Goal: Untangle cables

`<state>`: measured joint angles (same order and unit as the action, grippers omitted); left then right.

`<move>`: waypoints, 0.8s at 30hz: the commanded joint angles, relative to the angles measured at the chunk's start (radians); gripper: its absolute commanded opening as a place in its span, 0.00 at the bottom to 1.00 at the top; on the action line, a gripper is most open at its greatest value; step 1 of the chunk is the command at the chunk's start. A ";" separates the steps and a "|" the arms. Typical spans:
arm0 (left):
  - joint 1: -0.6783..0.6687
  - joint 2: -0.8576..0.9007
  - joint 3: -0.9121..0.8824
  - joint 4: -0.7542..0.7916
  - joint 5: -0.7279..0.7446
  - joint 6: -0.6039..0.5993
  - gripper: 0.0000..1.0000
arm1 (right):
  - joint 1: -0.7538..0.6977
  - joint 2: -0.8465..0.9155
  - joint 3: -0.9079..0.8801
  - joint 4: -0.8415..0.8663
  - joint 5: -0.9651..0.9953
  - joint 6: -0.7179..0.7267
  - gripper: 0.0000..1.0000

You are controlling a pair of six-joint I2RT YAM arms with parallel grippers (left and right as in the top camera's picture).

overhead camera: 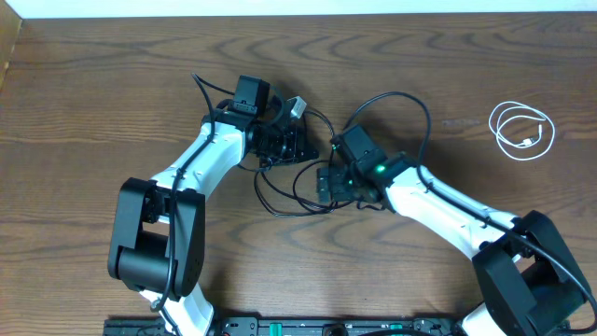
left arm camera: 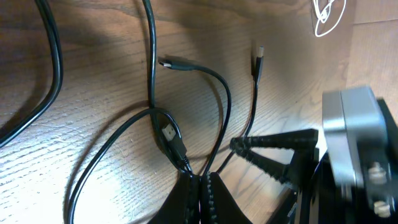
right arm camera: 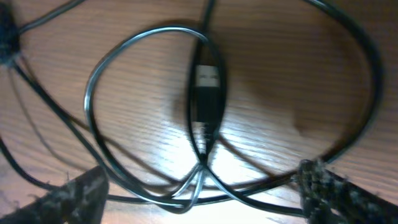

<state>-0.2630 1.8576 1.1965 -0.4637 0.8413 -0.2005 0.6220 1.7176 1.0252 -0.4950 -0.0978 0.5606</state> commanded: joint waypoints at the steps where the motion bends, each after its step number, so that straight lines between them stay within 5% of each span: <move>1: 0.017 0.013 0.000 0.002 0.058 0.024 0.08 | -0.041 0.003 -0.007 -0.018 -0.014 -0.028 0.80; 4: 0.043 0.013 0.000 0.005 0.156 0.024 0.08 | -0.077 0.003 -0.007 -0.028 -0.035 -0.059 0.66; 8: 0.096 0.013 0.000 0.005 0.194 0.024 0.08 | -0.115 0.003 -0.007 -0.025 -0.142 -0.187 0.68; 12: 0.130 0.013 0.000 -0.002 0.185 0.024 0.08 | -0.132 0.003 -0.007 -0.044 -0.245 -0.253 0.45; 20: 0.104 0.013 0.000 -0.105 -0.075 0.024 0.09 | -0.110 0.021 -0.008 -0.070 -0.244 -0.327 0.49; 24: 0.080 0.013 -0.001 -0.123 -0.111 0.024 0.12 | -0.111 0.043 -0.008 -0.058 -0.245 -0.326 0.44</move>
<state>-0.1684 1.8576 1.1965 -0.5797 0.7998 -0.1860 0.5091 1.7359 1.0248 -0.5560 -0.3264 0.2672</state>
